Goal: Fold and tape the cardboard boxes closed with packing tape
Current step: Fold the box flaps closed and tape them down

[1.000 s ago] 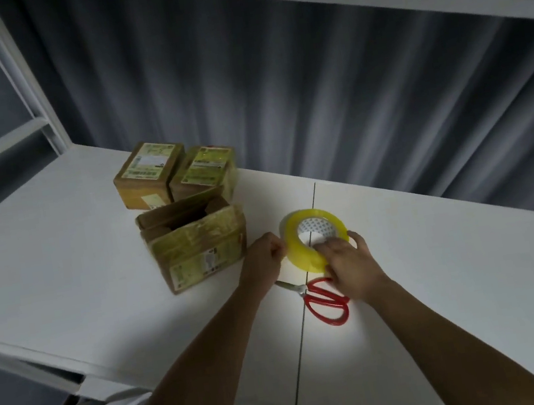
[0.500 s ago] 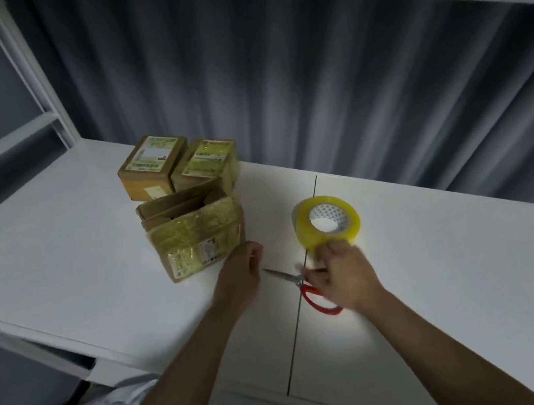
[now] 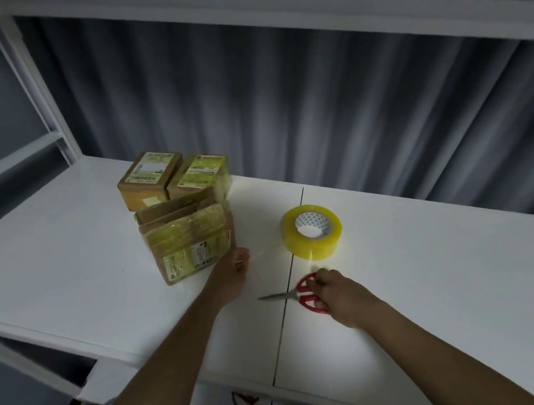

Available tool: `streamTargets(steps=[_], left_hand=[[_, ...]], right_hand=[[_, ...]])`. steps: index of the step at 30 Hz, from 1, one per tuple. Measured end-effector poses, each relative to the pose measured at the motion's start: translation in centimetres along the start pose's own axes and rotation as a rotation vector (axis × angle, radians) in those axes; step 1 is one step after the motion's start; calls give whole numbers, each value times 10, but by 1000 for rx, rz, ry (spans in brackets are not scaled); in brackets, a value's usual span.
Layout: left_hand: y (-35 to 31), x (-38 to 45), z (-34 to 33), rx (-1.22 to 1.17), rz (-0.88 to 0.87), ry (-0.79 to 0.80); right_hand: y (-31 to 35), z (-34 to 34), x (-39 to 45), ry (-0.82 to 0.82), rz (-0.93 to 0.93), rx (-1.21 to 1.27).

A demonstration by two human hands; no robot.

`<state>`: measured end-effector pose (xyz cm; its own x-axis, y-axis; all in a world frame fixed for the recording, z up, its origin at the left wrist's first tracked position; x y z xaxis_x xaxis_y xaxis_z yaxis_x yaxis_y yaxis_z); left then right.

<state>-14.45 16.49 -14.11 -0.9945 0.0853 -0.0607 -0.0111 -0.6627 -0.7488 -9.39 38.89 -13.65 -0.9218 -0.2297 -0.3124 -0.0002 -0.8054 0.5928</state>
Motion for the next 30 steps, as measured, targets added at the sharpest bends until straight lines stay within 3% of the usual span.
streamTargets(steps=[2, 5, 10, 12, 16, 20, 23, 26, 28, 30], left_hand=[[0, -1, 1, 2, 4, 4], [-2, -3, 1, 4, -7, 2], [0, -5, 0, -46, 9, 66], [1, -6, 0, -70, 10, 86], [3, -9, 1, -65, 13, 85], [0, -7, 2, -17, -12, 60], [-2, -8, 1, 15, -32, 44], [0, -9, 1, 10, -32, 38], [-2, -9, 1, 6, -29, 37], [-3, -10, 3, -4, -27, 32]], right_hand=[[4, -1, -3, -18, 93, -353], [21, 11, -7, -175, 356, -542], [34, 59, 5, -191, 260, -354], [46, 84, 14, -237, 239, -427], [82, 103, 33, -76, 140, -964], [117, 105, 51, -118, 272, -1431], [129, 88, 73, -21, 343, -1575], [130, 76, 90, -34, 342, -1424], [138, 70, 77, 130, 372, -1456], [149, 71, 60, 185, 310, -1449]])
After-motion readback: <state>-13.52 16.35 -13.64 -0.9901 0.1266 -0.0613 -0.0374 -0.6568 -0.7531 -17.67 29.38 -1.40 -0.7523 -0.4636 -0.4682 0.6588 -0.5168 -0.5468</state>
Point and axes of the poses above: each hand's wrist, its own x-axis towards the middle knuckle, its own z-axis out of the back of the hand, y = z × x, the point moved 3 cm from there along x, towards the middle knuckle, and after that the axes turned 8 degrees about x, right-handed, at the moved point
